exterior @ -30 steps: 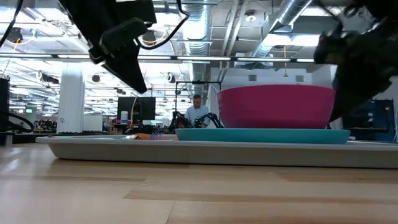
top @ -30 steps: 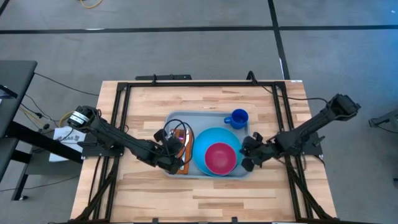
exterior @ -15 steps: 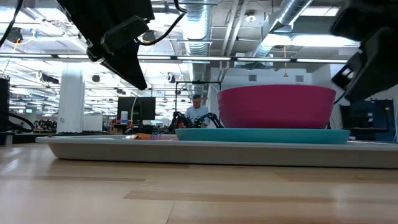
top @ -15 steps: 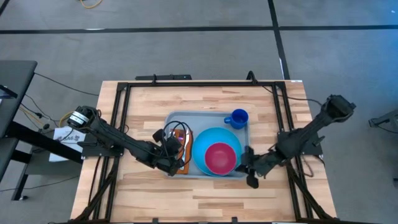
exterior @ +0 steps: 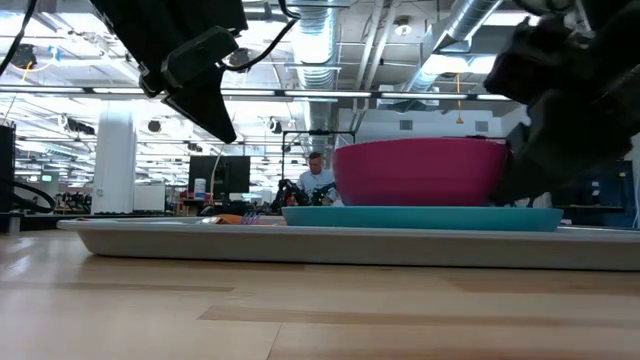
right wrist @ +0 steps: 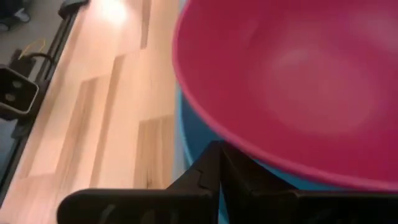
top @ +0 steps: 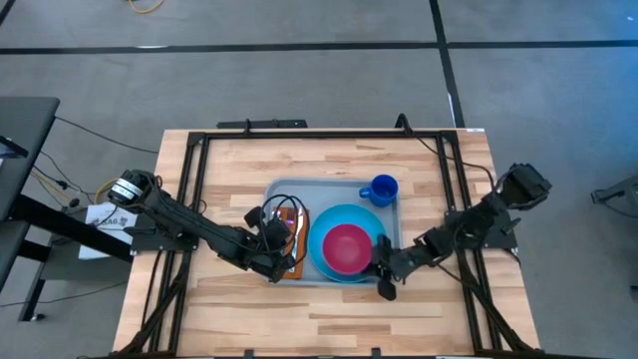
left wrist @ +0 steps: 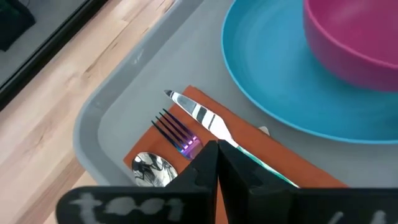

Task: Set up tray
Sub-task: Adjust the red bowl on the light blue plate on the gray tray

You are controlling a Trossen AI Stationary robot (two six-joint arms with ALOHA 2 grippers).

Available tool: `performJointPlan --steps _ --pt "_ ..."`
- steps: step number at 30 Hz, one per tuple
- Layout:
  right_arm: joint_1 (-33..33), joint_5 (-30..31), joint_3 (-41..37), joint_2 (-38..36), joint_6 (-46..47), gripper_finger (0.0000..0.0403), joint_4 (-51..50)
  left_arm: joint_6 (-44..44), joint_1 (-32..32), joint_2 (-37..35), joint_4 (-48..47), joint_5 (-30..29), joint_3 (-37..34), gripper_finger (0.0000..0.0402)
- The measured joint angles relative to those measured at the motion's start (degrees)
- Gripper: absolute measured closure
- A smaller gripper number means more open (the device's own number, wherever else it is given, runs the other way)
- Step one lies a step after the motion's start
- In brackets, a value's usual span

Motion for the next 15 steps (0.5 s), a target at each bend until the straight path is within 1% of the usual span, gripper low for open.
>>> performJointPlan --steps 5,11,13,15 --pt "-3.1 -0.9 0.0 -0.1 -0.7 0.0403 -1.0 0.0 0.0 0.0 -0.2 0.0 0.0 0.0401" --pt "-5.1 -1.9 0.0 -0.1 -3.1 0.0403 -1.1 0.0 0.0 0.0 -1.5 -0.1 0.0 0.0401" --pt "-5.3 -3.6 0.0 -0.9 -3.1 0.0403 -1.7 0.0 0.0 0.0 -2.3 0.0 0.0 0.0401" --pt "-4.4 -5.2 0.0 -2.6 -2.8 0.0403 -2.0 -0.8 -0.7 -0.9 -5.8 0.0 0.4 0.0401"
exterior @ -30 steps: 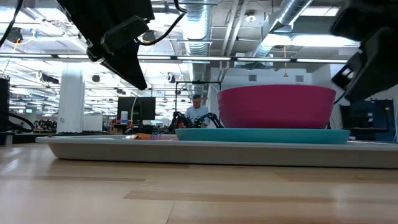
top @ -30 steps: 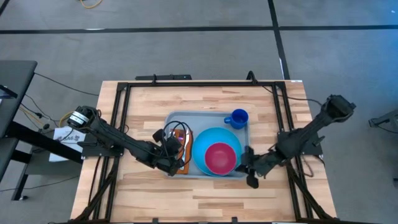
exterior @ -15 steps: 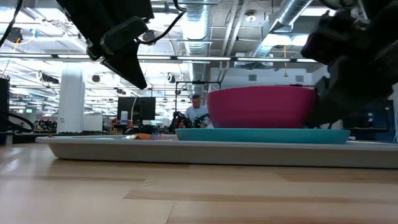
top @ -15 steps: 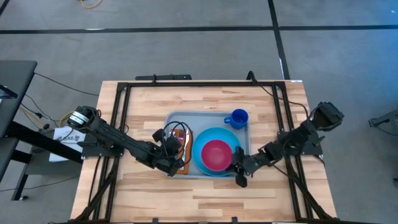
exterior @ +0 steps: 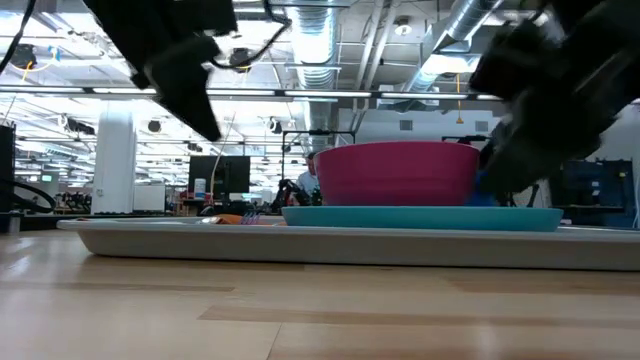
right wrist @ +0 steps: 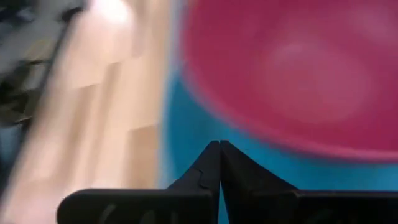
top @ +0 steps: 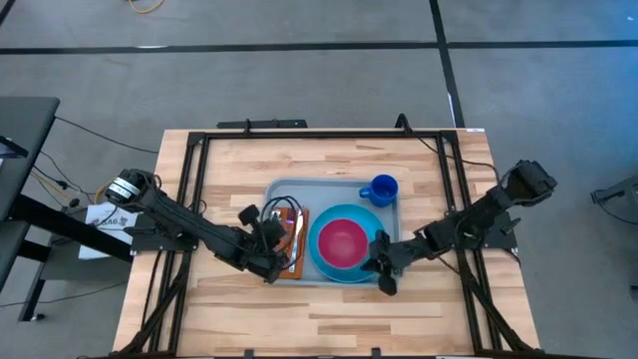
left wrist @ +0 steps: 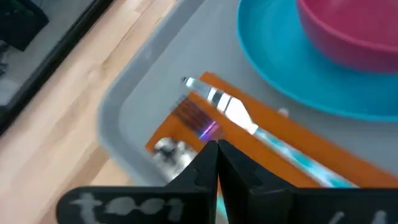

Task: Set up tray
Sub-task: Adjust the red bowl on the light blue plate on the gray tray, then return to Home Position

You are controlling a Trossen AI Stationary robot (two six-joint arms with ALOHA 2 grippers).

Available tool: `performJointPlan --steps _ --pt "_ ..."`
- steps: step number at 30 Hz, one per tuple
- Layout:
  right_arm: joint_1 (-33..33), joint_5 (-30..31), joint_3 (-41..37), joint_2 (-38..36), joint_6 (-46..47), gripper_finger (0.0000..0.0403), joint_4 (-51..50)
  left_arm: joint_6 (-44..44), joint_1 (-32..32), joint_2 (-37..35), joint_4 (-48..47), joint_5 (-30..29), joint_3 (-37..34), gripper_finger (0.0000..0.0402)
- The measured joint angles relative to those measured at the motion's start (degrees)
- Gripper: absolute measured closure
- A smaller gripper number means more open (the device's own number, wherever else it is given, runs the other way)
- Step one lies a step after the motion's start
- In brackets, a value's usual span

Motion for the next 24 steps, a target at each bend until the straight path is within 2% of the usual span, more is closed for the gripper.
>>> performJointPlan --steps 2,7,9,12,14,16,17,20,24 --pt "1.4 -0.6 0.0 -3.1 -1.9 0.0403 -2.1 -1.9 -0.9 -1.6 -4.8 -1.2 1.2 0.0401" --pt "5.2 -0.4 0.0 -15.1 -9.7 0.0403 -8.6 -5.2 -5.2 -8.3 -17.3 -10.4 3.0 0.0401" --pt "7.0 0.9 0.0 -21.1 -11.1 0.0403 -12.6 -5.5 -7.5 -11.9 -20.7 -10.6 3.1 0.0401" --pt "10.4 7.8 0.0 -30.6 -14.3 0.0403 -22.1 -8.7 -11.7 -17.4 -28.3 -11.8 3.0 0.0401" --pt "12.6 14.7 0.0 -37.1 -16.2 0.0403 -28.0 -13.3 -15.3 -21.5 -34.5 -16.8 1.8 0.0401" --pt "14.4 20.7 -1.1 -43.2 -18.0 0.0403 -30.5 -17.8 -19.6 -25.7 -38.4 -22.8 -1.3 0.0401" --pt "15.0 21.8 -2.3 -46.2 -19.2 0.0403 -30.8 -19.8 -21.8 -27.9 -39.0 -25.5 -3.6 0.0401" --pt "16.1 21.8 -7.4 -54.1 -21.6 0.0403 -27.9 -25.3 -27.7 -35.2 -36.8 -31.0 -12.9 0.0401" --pt "16.3 21.9 -14.9 -62.5 -21.8 0.0403 -23.4 -35.8 -33.2 -44.5 -27.1 -36.7 -27.1 0.0401"
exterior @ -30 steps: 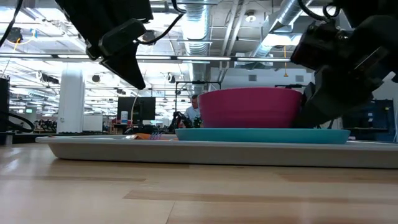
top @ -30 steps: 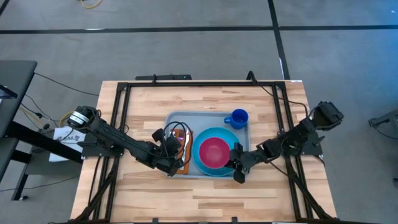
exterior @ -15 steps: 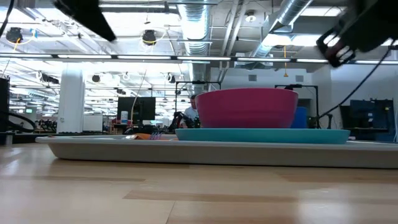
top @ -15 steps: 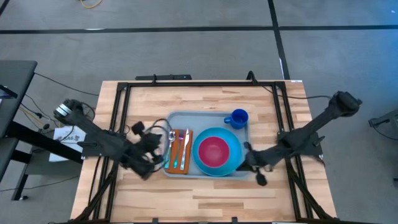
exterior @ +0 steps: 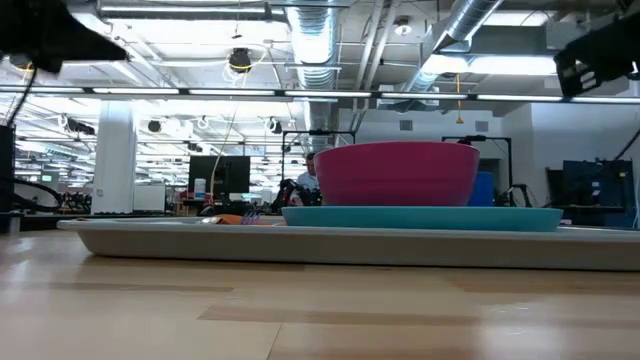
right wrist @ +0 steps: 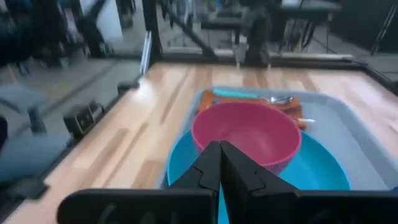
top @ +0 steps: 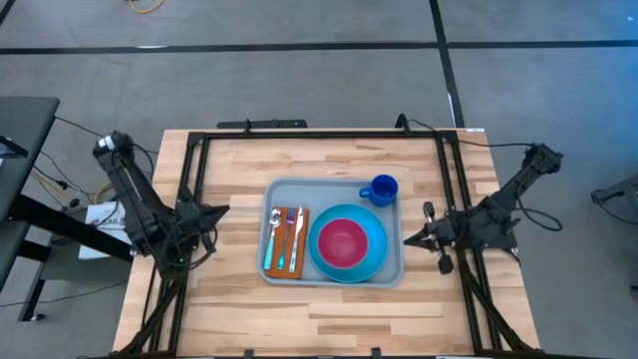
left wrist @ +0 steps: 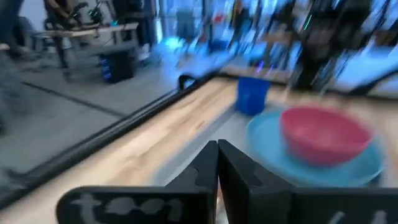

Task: Set up tray
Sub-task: Return to Home Position

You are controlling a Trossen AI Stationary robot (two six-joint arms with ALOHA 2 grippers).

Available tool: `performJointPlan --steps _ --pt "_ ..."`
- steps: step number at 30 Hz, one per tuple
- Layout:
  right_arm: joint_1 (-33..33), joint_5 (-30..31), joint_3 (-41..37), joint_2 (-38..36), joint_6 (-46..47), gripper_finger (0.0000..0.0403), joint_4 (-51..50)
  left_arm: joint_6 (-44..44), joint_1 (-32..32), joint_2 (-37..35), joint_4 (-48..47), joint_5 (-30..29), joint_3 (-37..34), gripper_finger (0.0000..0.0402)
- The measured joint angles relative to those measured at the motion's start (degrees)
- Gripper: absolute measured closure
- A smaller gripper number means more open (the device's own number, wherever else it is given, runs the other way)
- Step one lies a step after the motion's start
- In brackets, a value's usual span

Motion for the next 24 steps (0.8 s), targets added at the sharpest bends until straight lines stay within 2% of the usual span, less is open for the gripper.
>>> performJointPlan --steps 3,5,9,13,19,24 --pt "0.0 0.1 -3.5 -6.6 -2.6 0.0403 4.3 -1.9 -2.9 -5.4 6.7 -5.9 -7.3 0.0401" --pt "0.0 0.1 -4.9 -10.2 -5.5 0.0403 4.8 -1.9 -4.4 -8.3 8.4 -7.8 -10.1 0.0401" --pt "0.0 0.1 -5.2 -16.8 -10.6 0.0403 2.6 -1.6 -7.0 -12.2 8.5 -8.2 -12.5 0.0401" --pt "0.0 0.1 -5.2 -23.1 -12.9 0.0403 -3.6 3.0 -9.3 -14.1 8.3 -8.3 -13.6 0.0401" --pt "-0.4 2.1 -6.1 -22.8 -9.4 0.0403 -4.3 -0.6 -10.5 -14.4 9.9 -8.2 -16.6 0.0401" --pt "-1.9 7.8 -8.5 -22.8 -3.9 0.0403 -4.7 0.7 -10.2 -13.7 11.4 -8.8 -16.6 0.0402"
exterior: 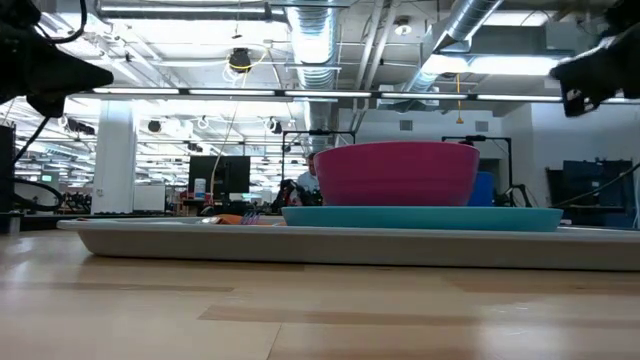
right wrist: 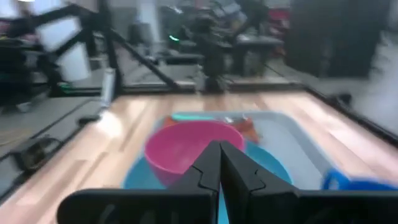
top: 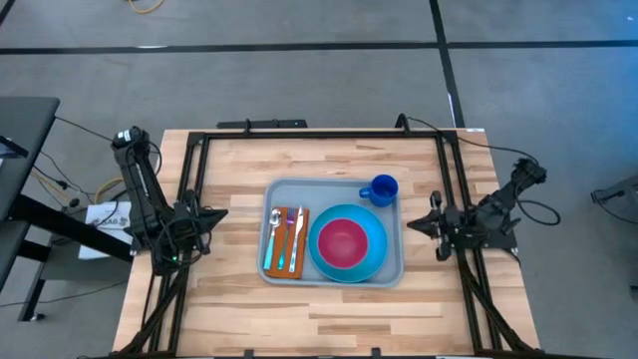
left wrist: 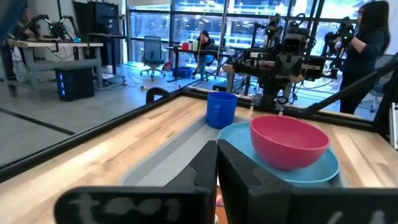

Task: Set up tray
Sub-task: Return to Home Position

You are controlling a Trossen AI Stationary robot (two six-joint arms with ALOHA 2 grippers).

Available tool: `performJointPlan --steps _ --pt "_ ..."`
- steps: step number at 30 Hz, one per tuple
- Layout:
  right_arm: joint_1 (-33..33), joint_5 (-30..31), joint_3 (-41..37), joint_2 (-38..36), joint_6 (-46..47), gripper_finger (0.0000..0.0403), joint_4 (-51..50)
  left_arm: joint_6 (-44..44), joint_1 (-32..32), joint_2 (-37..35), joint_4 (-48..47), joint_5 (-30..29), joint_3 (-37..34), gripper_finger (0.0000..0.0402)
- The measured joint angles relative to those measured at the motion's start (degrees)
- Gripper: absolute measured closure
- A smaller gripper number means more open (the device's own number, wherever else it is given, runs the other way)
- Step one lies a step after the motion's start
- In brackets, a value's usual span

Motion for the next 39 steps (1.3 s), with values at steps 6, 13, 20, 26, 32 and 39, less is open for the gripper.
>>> performJointPlan --steps 6,13,20,26,32,39 --pt "-1.4 1.0 -0.1 0.0 12.1 0.0403 -2.7 3.1 -0.7 0.0 0.0 0.7 -0.1 0.0402" --pt "-1.4 1.0 -0.1 0.0 13.6 0.0403 -2.8 3.2 -0.9 0.0 0.4 1.7 -0.1 0.0401" --pt "-1.4 1.0 -0.1 0.0 11.4 0.0403 -2.9 3.3 -0.9 0.0 0.5 12.2 -0.6 0.0401" --pt "-1.4 1.0 -0.1 0.0 10.7 0.0403 -2.9 1.3 -0.8 0.0 2.4 21.0 -1.7 0.0402" --pt "-1.4 1.0 -0.1 0.0 10.6 0.0403 -2.9 0.9 -0.8 0.0 3.0 23.4 -1.8 0.0401" --pt "-1.4 1.0 -0.1 0.0 10.6 0.0403 -2.9 0.2 -0.8 0.0 3.4 5.1 -0.6 0.0402"
